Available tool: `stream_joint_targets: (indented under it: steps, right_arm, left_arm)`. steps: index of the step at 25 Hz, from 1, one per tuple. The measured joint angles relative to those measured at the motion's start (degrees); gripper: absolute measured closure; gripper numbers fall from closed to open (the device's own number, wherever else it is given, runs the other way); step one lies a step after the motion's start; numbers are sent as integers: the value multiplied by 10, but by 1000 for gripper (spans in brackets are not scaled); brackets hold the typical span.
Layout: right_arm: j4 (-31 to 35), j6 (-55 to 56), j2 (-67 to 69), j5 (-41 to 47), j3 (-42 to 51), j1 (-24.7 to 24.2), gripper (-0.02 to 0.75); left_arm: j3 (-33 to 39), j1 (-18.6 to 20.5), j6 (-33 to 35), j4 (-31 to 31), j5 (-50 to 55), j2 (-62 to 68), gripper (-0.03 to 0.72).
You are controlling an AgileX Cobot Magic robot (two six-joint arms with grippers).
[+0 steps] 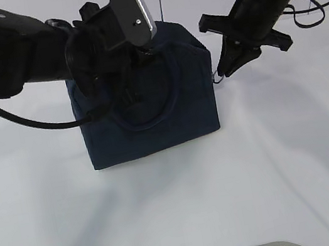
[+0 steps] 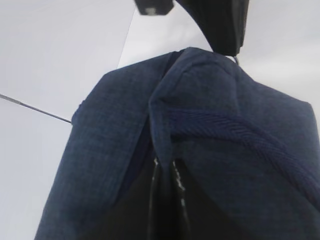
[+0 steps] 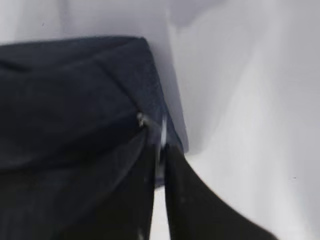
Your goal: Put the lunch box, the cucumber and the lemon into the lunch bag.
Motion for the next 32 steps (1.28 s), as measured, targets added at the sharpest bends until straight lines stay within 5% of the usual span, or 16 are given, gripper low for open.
stream_joint_targets:
  steps: [9, 25, 28, 32]
  right_arm:
    - [-1, -198, 0, 58, -5, 0, 469]
    - [-40, -463, 0, 59, -6, 0, 456]
    - [-59, -472, 0, 59, -6, 0, 456]
    - [-66, -474, 0, 59, -6, 0, 455]
  left_arm:
    - [0, 0, 0, 0, -2, 0, 694]
    - [0, 0, 0, 0, 7, 0, 683]
    - [0, 0, 0, 0, 11, 0, 644]
    - [0, 0, 0, 0, 18, 0, 482]
